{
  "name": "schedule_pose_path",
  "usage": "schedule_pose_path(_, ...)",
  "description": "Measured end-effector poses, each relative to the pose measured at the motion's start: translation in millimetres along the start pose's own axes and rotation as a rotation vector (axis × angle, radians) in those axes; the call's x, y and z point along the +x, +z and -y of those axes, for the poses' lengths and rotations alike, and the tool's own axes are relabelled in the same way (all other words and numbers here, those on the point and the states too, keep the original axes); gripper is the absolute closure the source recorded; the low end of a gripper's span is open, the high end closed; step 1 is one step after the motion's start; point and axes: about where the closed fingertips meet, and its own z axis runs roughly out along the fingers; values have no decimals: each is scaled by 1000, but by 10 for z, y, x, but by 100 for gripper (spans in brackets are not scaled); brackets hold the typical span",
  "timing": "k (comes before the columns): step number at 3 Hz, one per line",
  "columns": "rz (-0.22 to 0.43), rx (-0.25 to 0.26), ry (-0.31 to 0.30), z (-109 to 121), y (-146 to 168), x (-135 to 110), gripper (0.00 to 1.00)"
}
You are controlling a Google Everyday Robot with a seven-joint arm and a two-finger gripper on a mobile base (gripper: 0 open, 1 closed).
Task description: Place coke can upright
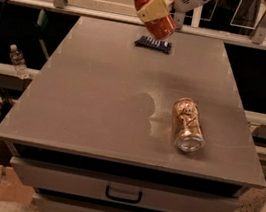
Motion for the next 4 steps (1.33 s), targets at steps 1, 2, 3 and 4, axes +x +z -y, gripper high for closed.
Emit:
schedule_pose_path(1,82,-94,-55,137,-38,144,100)
schedule_pose_path(2,156,-147,-64,232,-77,394,100)
schedule_pose_path(3,228,-159,-37,278,-129,674,100)
schedule_pose_path(4,311,-160,0,256,-153,968,100)
